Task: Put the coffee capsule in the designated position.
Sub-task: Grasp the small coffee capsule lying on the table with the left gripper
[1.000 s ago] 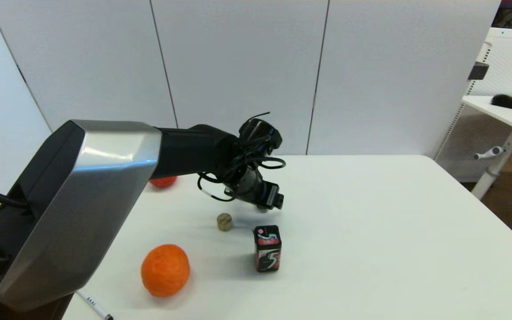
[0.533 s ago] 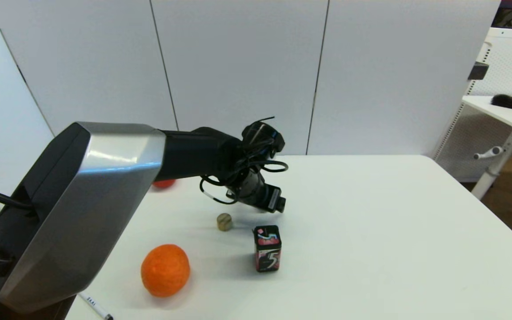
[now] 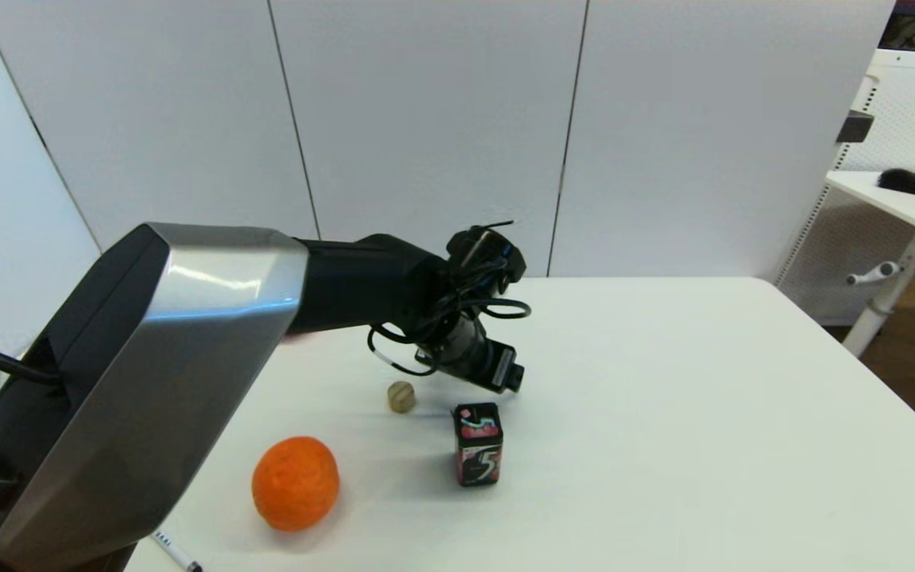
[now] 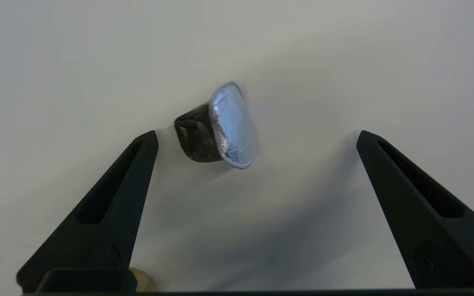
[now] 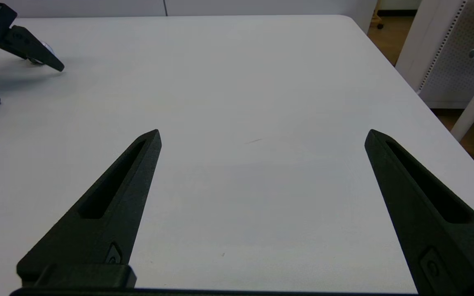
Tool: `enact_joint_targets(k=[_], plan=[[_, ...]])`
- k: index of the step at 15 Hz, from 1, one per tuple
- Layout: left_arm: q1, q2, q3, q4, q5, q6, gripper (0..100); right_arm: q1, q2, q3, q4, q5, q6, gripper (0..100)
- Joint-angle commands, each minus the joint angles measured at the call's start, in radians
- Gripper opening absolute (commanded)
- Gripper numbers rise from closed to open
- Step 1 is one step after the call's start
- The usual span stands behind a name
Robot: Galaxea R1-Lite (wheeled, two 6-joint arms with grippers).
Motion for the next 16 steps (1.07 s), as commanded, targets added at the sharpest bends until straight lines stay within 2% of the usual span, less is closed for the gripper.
enact_joint_targets(k=[1, 4, 6, 16], plan=[[0.000, 0.002, -0.007, -0.004, 0.003, 0.001, 100, 0.000, 0.001, 0.000, 0.000, 0.000, 0.000, 100], [0.004, 0.003, -0.007, -0.004, 0.015, 0.000, 100, 0.000, 0.001, 0.000, 0.000, 0.000, 0.000, 100], [0.009, 0.005, -0.007, -0.004, 0.058, -0.006, 100, 0.000, 0.001, 0.000, 0.000, 0.000, 0.000, 100], [0.010, 0.016, -0.036, -0.036, 0.061, -0.138, 100, 0.000, 0.001, 0.000, 0.000, 0.000, 0.000, 100]])
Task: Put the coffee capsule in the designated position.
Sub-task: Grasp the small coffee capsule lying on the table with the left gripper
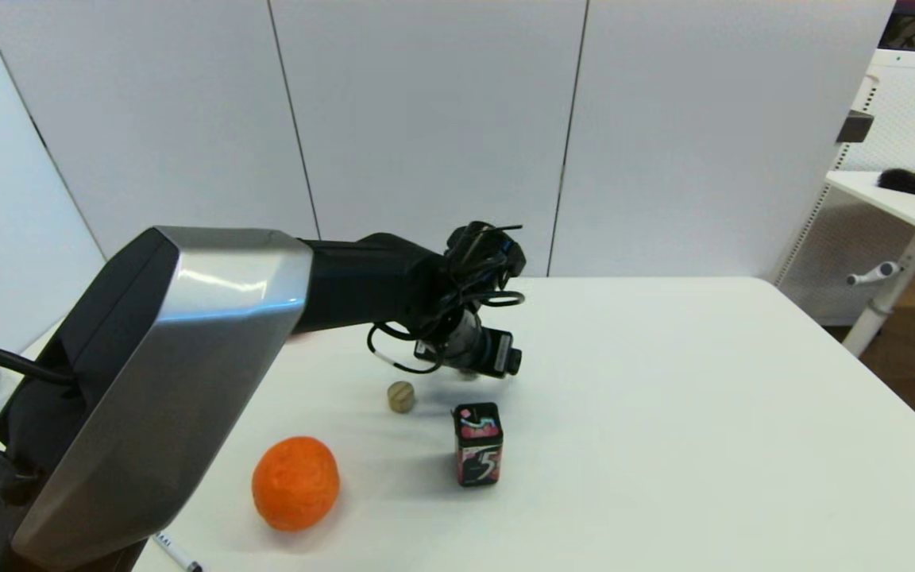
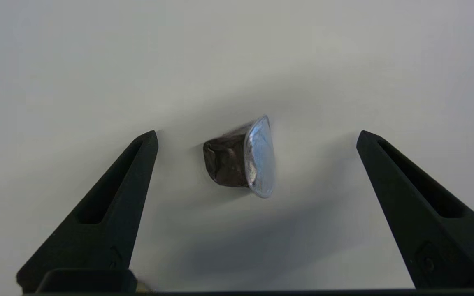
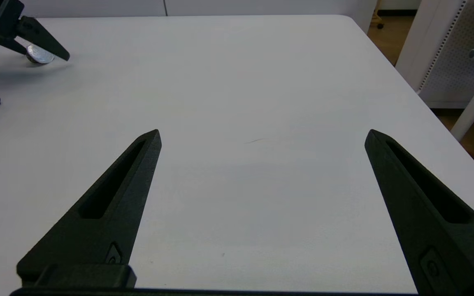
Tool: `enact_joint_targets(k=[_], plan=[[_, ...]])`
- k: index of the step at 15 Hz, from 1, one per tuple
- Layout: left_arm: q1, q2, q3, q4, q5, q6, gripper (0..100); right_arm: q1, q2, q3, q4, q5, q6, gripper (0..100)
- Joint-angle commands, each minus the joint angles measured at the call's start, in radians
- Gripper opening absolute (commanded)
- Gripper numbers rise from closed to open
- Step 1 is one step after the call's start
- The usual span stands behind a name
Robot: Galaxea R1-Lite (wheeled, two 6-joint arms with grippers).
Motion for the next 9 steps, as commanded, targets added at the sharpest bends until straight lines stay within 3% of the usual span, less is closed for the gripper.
enact_joint_targets(k=[1, 9], plan=[[0.001, -0.006, 0.000, -0.009, 0.000, -0.013, 100, 0.000, 0.001, 0.000, 0.000, 0.000, 0.000, 100], [-0.014, -0.015, 0.009, 0.002, -0.003, -0.011, 100, 0.000, 0.001, 0.000, 0.000, 0.000, 0.000, 100]])
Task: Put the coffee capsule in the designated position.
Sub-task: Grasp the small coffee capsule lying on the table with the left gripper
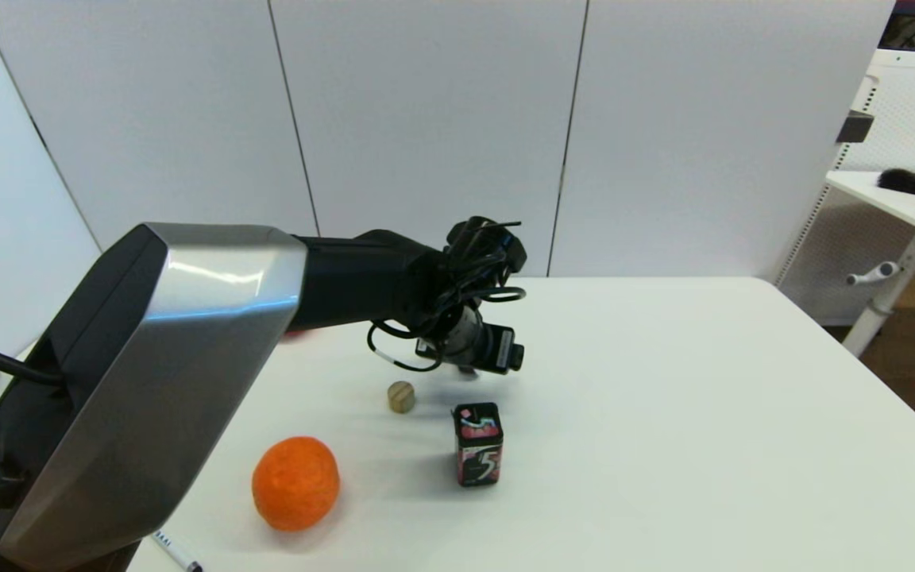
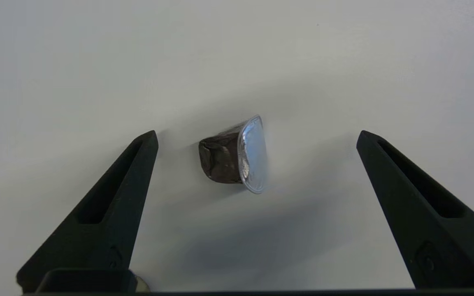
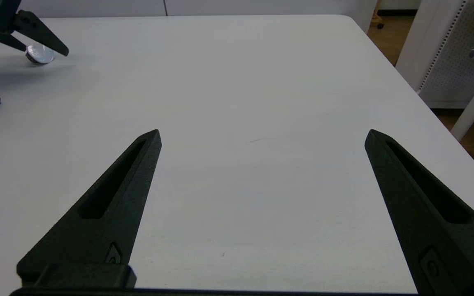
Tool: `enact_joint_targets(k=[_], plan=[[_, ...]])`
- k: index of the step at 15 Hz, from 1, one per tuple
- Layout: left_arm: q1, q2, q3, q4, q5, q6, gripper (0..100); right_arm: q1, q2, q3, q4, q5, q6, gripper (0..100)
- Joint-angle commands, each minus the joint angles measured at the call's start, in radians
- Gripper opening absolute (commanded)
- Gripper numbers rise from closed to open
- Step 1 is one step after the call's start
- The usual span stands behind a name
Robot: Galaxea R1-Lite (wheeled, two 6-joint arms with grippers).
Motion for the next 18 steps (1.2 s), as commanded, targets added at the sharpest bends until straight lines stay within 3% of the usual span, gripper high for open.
enact_joint_targets(k=[1, 15, 16, 18], plan=[[-0.015, 0.000, 0.005, 0.003, 0.002, -0.003, 100, 0.000, 0.001, 0.000, -0.001, 0.000, 0.000, 100], [-0.023, 0.026, 0.002, 0.003, 0.005, 0.000, 100, 0.000, 0.001, 0.000, -0.001, 0.000, 0.000, 100], [-0.023, 0.026, 0.002, 0.003, 0.005, 0.002, 0, 0.000, 0.001, 0.000, -0.001, 0.000, 0.000, 100], [-0.022, 0.029, 0.000, -0.001, 0.003, 0.002, 0, 0.000, 0.001, 0.000, -0.001, 0.000, 0.000, 100]])
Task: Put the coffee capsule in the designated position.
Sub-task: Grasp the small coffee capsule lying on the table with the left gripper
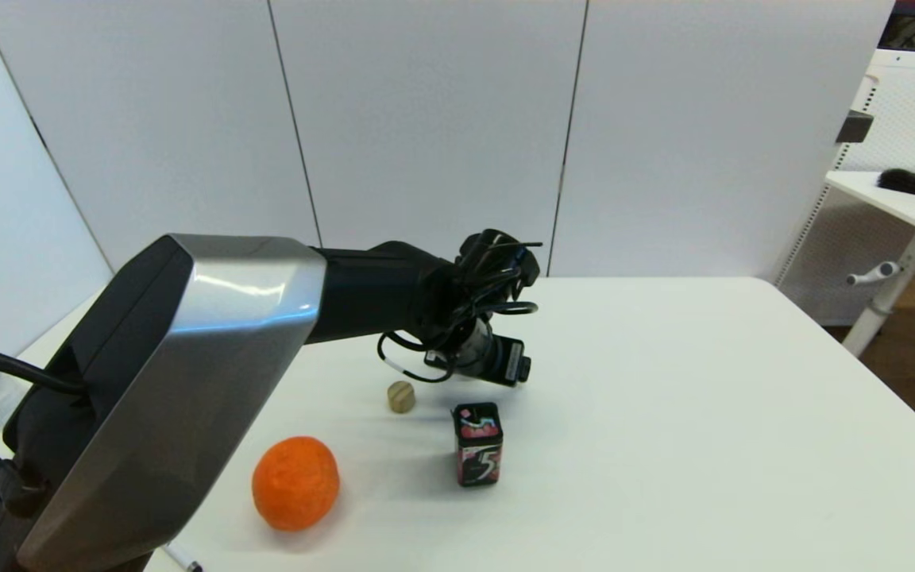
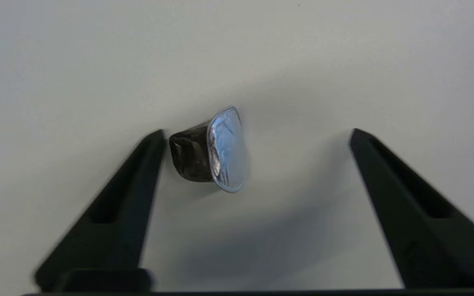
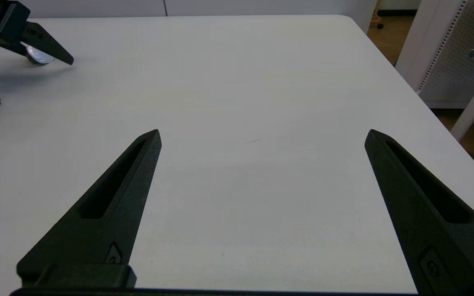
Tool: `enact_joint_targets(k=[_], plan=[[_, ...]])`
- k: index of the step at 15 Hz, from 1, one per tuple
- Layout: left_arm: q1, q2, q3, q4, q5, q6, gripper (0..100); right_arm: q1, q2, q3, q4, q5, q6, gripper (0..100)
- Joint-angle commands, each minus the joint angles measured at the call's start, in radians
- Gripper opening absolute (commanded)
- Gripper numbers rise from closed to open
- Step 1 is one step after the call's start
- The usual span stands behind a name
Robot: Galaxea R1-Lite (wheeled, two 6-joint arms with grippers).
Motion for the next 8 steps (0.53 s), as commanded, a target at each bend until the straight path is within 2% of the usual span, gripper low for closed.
enact_joint_targets(k=[1, 8], plan=[[0.001, 0.008, -0.001, 0.000, 0.000, -0.001, 0, 0.000, 0.001, 0.000, 0.000, 0.000, 0.000, 100], [0.002, 0.008, -0.001, -0.008, 0.001, -0.001, 0, 0.000, 0.001, 0.000, 0.000, 0.000, 0.000, 100]])
